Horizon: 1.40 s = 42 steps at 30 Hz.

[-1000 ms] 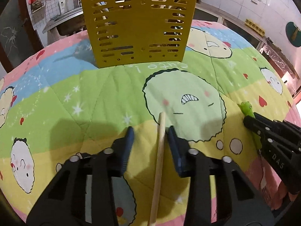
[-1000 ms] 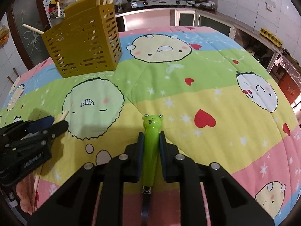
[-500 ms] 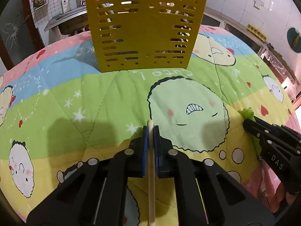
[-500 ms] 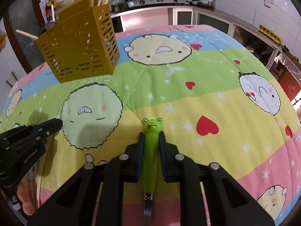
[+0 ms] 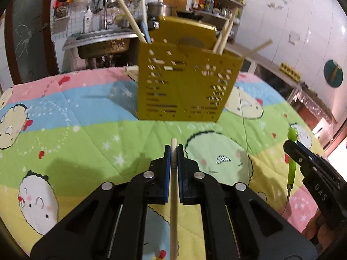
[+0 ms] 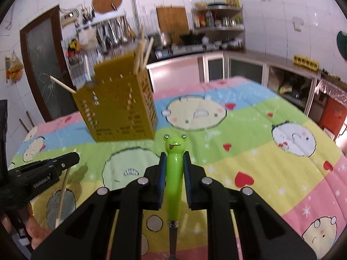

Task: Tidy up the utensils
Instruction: 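Lift the frog fork and chopstick and carry both above the yellow holder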

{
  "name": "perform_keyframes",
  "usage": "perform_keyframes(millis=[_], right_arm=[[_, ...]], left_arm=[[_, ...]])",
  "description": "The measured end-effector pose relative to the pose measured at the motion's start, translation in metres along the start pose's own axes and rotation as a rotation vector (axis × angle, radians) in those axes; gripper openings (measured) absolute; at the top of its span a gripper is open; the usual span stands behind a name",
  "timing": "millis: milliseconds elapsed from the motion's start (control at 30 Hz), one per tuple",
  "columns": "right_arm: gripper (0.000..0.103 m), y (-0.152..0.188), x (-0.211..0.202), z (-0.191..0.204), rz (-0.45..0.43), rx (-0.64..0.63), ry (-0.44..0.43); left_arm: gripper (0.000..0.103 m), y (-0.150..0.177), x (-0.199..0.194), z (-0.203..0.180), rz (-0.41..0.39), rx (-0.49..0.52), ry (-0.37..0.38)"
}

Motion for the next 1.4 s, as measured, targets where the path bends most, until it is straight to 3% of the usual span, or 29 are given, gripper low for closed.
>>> perform_keyframes(millis=[333, 567, 733, 1033, 1400], right_arm=[[0.016, -0.008, -0.031, -0.001, -0.16, -0.013, 0.049], [0.016, -0.013, -0.048, -0.002, -0.234, -0.013, 0.062], [0.016, -0.013, -0.05, -0.005, -0.251, -0.002, 0.059], [0.016, -0.017, -0.061, 0.001, -0.304, -0.018, 0.067], [0.016, -0.028, -0.069, 0.016, -0.339, -0.072, 0.087]], left_arm=[[0.004, -0.015, -0.026, 0.005, -0.138, 0.012, 0.034], [0.004, -0.023, -0.058, 0.0, -0.278, 0.032, 0.078], [0.004, -0.025, -0.069, -0.003, -0.327, 0.038, 0.09], [0.004, -0.029, -0.082, -0.003, -0.391, 0.052, 0.047], [0.004, -0.038, -0.113, -0.016, -0.467, 0.064, 0.072]])
Point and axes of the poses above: each gripper's, at about its wrist camera, not at the fingertips, and x roughly the way its jaws point, z to its left, y to its underside, the point moved 7 cm from there along x, roughly the way its jaws point, and after that the axes turned 13 degrees about -x, right-handed, at the moved point
